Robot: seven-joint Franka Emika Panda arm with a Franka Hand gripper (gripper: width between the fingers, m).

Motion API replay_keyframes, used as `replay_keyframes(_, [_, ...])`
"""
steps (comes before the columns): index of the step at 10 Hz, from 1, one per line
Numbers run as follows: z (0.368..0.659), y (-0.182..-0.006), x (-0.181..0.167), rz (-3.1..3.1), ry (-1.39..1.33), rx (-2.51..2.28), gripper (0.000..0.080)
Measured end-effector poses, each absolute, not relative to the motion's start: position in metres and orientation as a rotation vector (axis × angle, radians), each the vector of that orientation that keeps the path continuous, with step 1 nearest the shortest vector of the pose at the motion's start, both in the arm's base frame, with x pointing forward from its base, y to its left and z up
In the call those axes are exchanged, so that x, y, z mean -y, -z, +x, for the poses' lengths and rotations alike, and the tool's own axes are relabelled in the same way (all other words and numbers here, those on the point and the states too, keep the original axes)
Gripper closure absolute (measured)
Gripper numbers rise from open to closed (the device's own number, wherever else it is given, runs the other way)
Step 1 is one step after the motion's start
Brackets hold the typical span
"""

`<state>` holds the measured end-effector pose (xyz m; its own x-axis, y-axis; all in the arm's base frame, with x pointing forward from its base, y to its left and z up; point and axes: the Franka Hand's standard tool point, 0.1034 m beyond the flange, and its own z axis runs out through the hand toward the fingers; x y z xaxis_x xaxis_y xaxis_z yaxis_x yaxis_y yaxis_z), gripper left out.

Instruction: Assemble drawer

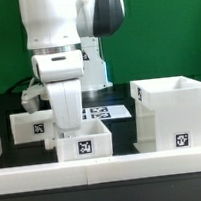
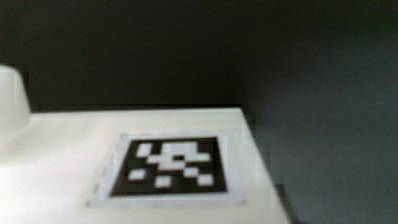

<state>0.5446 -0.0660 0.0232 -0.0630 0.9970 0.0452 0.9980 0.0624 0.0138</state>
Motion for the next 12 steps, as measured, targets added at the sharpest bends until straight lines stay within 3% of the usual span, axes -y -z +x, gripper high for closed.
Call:
replay_keyframes(5, [0.545, -0.018, 0.027, -2.114, 0.063, 2.268, 0.0758])
replay_keyframes(12, [0.544, -0.016, 0.016, -2.077, 0.029, 2.265, 0.0758])
